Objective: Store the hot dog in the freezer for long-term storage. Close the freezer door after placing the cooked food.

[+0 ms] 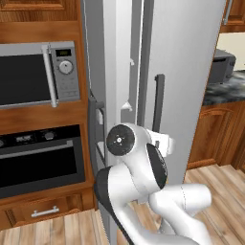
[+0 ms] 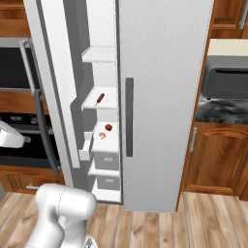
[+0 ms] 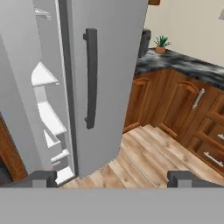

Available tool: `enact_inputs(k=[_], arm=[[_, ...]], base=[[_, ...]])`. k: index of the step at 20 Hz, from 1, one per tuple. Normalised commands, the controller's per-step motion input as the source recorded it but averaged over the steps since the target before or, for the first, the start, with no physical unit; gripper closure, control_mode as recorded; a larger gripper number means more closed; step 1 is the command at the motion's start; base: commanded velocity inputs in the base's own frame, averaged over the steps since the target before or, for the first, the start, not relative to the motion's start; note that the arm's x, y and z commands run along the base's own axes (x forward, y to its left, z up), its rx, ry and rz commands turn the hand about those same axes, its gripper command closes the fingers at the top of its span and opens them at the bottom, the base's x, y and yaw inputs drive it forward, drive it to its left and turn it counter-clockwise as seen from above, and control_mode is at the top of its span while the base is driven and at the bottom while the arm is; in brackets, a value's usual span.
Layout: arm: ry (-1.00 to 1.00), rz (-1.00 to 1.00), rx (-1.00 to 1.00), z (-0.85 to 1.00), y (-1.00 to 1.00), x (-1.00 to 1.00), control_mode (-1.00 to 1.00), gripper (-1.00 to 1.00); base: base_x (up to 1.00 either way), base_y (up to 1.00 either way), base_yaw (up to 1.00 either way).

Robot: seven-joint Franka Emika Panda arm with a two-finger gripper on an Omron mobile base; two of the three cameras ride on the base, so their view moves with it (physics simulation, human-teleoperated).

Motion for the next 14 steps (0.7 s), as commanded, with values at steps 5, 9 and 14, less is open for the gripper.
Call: enact_inputs(k=[5, 9, 14], arm=[[-0.17, -0.18, -0.03, 0.0, 0.96, 0.29, -1.0, -1.0], [-0.07, -0.17, -0.01, -0.02, 0.68, 0.62, -1.0, -1.0], [0.0, -0.04, 0.0, -0.07, 0.39, 0.63, -1.0, -1.0]], base=[[0.0, 0.0, 0.0], [0.0, 0.0, 0.0], [0.0, 0.0, 0.0]])
